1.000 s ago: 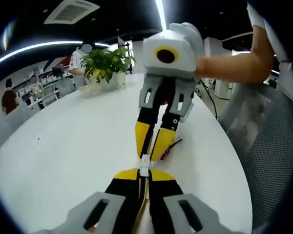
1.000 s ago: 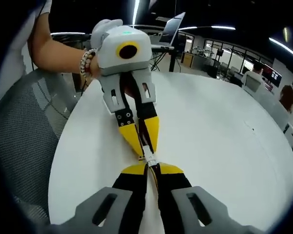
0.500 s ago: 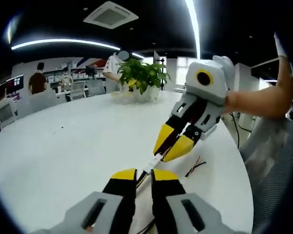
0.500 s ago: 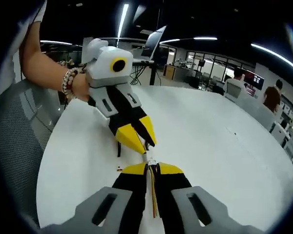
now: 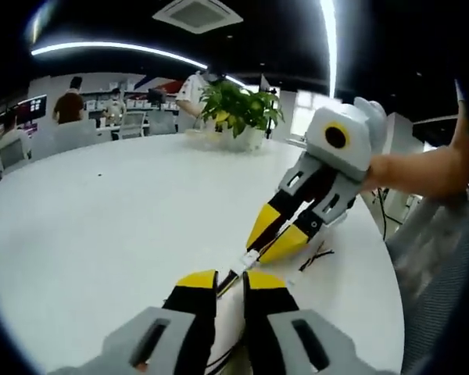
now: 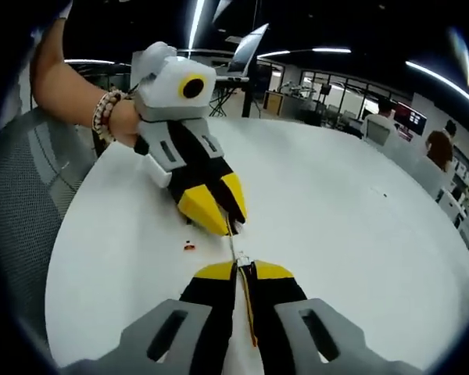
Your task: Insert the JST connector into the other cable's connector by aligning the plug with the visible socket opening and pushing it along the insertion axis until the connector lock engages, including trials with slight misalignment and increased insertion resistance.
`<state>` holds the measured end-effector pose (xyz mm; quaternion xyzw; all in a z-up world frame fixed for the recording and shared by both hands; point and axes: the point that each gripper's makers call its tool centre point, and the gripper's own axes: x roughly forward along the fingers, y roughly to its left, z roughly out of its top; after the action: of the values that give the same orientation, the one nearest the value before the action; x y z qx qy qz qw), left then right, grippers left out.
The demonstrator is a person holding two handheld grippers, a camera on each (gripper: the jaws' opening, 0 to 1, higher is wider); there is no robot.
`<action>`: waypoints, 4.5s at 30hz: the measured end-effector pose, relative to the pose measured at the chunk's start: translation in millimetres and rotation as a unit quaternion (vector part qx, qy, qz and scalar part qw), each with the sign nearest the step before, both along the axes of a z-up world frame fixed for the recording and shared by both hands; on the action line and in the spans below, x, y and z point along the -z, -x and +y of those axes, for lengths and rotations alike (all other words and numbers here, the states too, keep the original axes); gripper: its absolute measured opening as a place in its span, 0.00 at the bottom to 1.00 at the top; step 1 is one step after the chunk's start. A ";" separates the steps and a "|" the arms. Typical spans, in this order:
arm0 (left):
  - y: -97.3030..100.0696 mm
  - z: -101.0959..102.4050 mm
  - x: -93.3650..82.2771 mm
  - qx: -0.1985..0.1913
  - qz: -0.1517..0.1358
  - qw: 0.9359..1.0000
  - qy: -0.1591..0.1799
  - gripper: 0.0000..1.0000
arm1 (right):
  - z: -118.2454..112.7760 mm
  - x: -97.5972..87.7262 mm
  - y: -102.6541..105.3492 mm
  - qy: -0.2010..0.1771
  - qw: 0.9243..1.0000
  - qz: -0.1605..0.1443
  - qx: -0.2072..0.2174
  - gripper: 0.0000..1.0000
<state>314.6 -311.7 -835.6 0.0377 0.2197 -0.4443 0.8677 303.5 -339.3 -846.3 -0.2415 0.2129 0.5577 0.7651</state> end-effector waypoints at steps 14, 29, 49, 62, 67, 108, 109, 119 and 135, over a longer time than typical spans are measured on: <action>-0.7 0.7 -7.9 -0.005 0.006 1.000 0.010 0.06 | -8.8 -10.2 -8.1 -0.014 0.999 0.020 0.043 0.15; -4.0 19.1 -61.0 -0.020 -0.024 0.997 0.068 0.15 | -14.5 -72.9 -15.5 -0.087 0.993 -0.010 0.081 0.19; 34.5 30.8 -74.1 0.031 -0.028 0.998 0.046 0.18 | -32.5 -71.7 26.8 -0.058 0.995 0.004 0.082 0.21; 40.6 16.5 -8.8 0.051 0.013 0.999 -0.011 0.18 | -24.3 -13.7 41.6 0.004 0.997 0.054 0.051 0.21; 40.0 14.0 -1.1 0.054 0.017 0.998 -0.004 0.18 | -20.9 -3.5 44.4 0.003 0.997 0.067 0.044 0.19; 46.8 -6.4 -24.2 0.145 -0.075 0.985 -0.058 0.00 | -9.0 -27.8 47.5 0.010 1.000 -0.004 -0.014 0.04; 47.7 -6.7 -22.8 0.147 -0.074 0.984 -0.062 0.00 | -8.5 -29.3 47.8 0.010 1.000 -0.006 -0.015 0.04; 54.5 -8.4 -14.4 0.163 -0.073 0.980 -0.082 0.00 | -1.7 -29.3 52.0 0.015 0.999 -0.011 -0.031 0.04; 62.0 -12.3 -11.4 0.178 -0.071 0.977 -0.094 0.00 | -3.9 -9.4 60.5 0.055 0.997 0.005 -0.047 0.04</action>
<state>252.6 -324.0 -824.2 0.1889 0.1877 -0.5655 0.7806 243.0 -343.2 -836.9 -0.2897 0.2356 0.5822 0.7222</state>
